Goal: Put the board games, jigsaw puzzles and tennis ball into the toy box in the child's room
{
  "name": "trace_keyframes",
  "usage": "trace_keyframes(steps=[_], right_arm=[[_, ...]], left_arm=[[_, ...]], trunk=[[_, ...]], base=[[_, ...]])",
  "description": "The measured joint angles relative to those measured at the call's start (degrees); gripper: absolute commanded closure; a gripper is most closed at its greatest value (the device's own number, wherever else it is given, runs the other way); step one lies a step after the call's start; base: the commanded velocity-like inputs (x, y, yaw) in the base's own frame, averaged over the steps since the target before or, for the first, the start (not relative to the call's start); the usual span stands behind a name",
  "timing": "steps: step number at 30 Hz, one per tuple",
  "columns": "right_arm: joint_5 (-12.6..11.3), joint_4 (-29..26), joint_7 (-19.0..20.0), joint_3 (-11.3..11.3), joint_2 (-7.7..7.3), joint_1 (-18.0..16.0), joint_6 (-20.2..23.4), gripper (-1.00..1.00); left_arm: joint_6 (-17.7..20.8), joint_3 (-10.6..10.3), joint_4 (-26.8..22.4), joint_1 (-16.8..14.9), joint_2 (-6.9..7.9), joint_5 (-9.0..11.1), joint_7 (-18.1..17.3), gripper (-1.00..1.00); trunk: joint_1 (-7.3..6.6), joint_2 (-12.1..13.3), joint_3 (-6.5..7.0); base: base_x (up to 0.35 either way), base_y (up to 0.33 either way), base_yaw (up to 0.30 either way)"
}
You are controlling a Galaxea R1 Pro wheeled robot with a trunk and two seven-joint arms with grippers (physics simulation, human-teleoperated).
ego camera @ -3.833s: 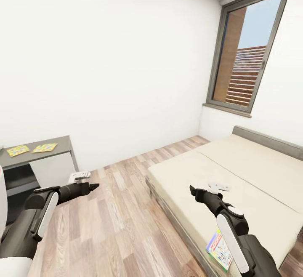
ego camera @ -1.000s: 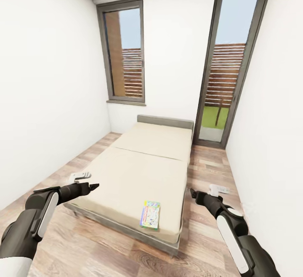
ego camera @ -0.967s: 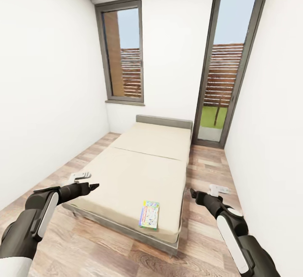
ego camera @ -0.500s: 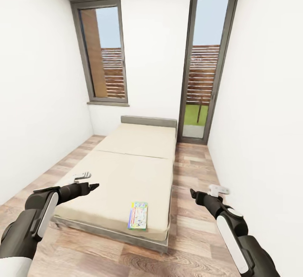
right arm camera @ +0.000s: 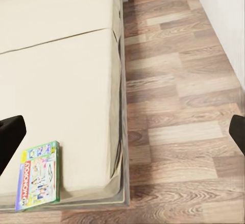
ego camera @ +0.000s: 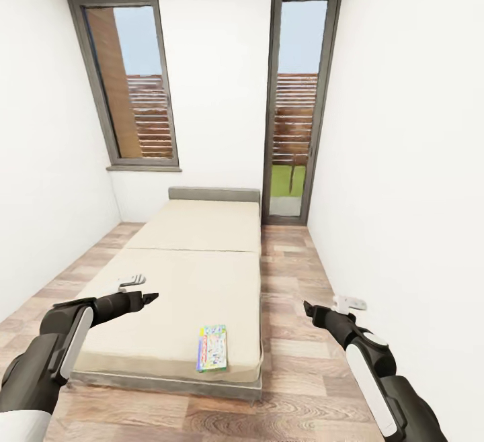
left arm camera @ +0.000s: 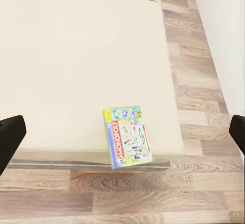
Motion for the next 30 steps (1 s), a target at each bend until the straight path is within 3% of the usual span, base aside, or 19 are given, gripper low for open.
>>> trace_keyframes(steps=[14,30], right_arm=[[0.01,0.0,0.01,0.07,0.01,-0.01,-0.03,-1.0],[0.34,0.0,0.08,0.41,0.01,-0.03,-1.88,-1.0]], left_arm=[[-0.01,-0.01,0.0,0.01,0.01,0.01,-0.08,-1.0],[0.0,0.0,-0.03,0.01,-0.06,0.05,0.01,-1.0]], trunk=[[0.0,0.0,0.0],[0.0,-0.04,0.46]], base=[[0.0,0.019,-0.246],[0.0,-0.037,-0.028]])
